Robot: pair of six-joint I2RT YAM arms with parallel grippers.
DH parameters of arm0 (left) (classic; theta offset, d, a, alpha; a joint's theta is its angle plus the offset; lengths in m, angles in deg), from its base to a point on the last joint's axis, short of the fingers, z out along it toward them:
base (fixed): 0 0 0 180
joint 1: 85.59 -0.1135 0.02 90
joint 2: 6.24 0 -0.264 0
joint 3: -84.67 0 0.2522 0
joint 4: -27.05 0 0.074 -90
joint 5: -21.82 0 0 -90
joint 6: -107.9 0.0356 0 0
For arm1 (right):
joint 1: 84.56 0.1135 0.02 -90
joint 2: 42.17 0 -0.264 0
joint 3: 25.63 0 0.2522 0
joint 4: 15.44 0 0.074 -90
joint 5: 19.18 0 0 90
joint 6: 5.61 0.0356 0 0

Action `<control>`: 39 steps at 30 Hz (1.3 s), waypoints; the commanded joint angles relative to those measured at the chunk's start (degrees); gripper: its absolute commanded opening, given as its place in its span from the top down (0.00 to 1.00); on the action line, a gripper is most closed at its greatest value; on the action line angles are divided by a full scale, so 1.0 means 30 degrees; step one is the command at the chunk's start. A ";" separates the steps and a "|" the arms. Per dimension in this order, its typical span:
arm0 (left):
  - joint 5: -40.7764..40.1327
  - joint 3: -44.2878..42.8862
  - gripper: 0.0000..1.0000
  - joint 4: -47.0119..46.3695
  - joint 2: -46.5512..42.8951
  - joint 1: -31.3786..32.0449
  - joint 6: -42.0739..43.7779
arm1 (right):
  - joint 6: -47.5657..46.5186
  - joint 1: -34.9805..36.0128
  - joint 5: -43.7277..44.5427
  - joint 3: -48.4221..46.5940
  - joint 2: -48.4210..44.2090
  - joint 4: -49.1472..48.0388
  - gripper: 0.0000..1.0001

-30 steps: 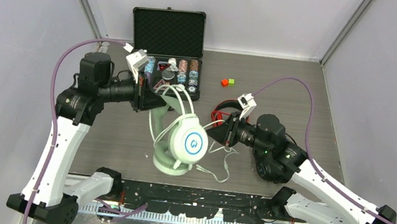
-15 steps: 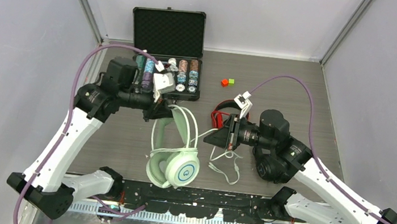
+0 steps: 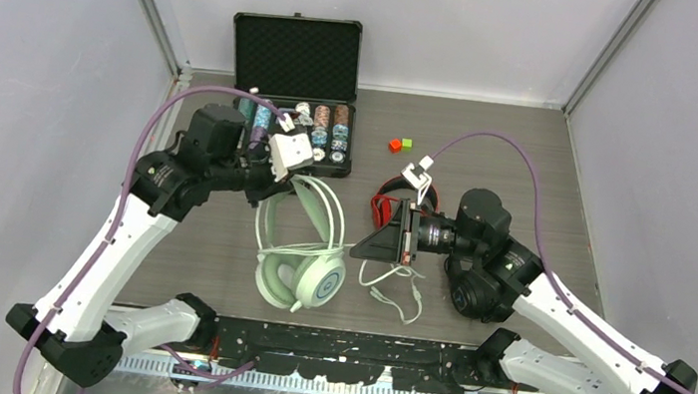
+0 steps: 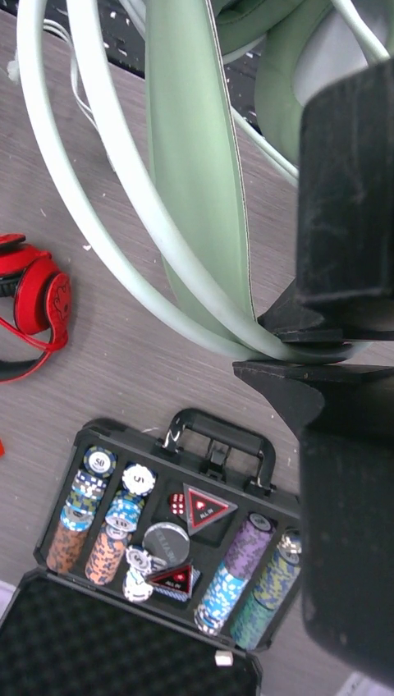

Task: Wrap the headphones
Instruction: Wrap the headphones cable around the headphones.

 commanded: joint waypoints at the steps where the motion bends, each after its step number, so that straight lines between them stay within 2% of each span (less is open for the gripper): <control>1: -0.1865 -0.0678 1.00 -0.0891 -0.0657 0.0217 0.0177 | 0.2335 -0.0077 -0.1645 0.0249 0.0326 -0.4154 0.84; 5: -0.2631 -0.0764 1.00 -0.0618 -0.0685 0.0448 0.0236 | 0.2799 -0.0098 -0.1656 0.0232 0.0755 -0.4720 0.84; 10: -0.4348 -0.0765 1.00 -0.0619 -0.0782 0.0802 -0.0011 | 0.3907 -0.0074 -0.1882 0.0294 0.1658 -0.6179 0.77; 17: -0.6623 -0.0837 1.00 -0.0534 -0.1081 0.0922 -0.0404 | 0.4221 -0.0083 -0.1789 0.0222 0.2054 -0.6182 0.77; 23: -0.7664 -0.0853 1.00 -0.0282 -0.1218 0.0924 -0.0451 | 0.4227 -0.0074 -0.1475 -0.0124 0.2423 -0.6077 0.83; 27: -0.8541 -0.0756 1.00 -0.0035 -0.1501 0.0924 -0.0047 | 0.3630 -0.0098 -0.0944 -0.0490 0.2380 -0.5208 0.84; 31: -0.8552 -0.0757 1.00 0.0447 -0.1822 0.0924 0.0658 | 0.1394 -0.0095 0.0335 -0.1479 0.1889 -0.1507 0.84; 39: -0.9204 -0.1239 1.00 0.1078 -0.1742 0.0927 0.0722 | 0.1183 -0.0082 0.1402 -0.2009 0.1577 -0.0809 0.86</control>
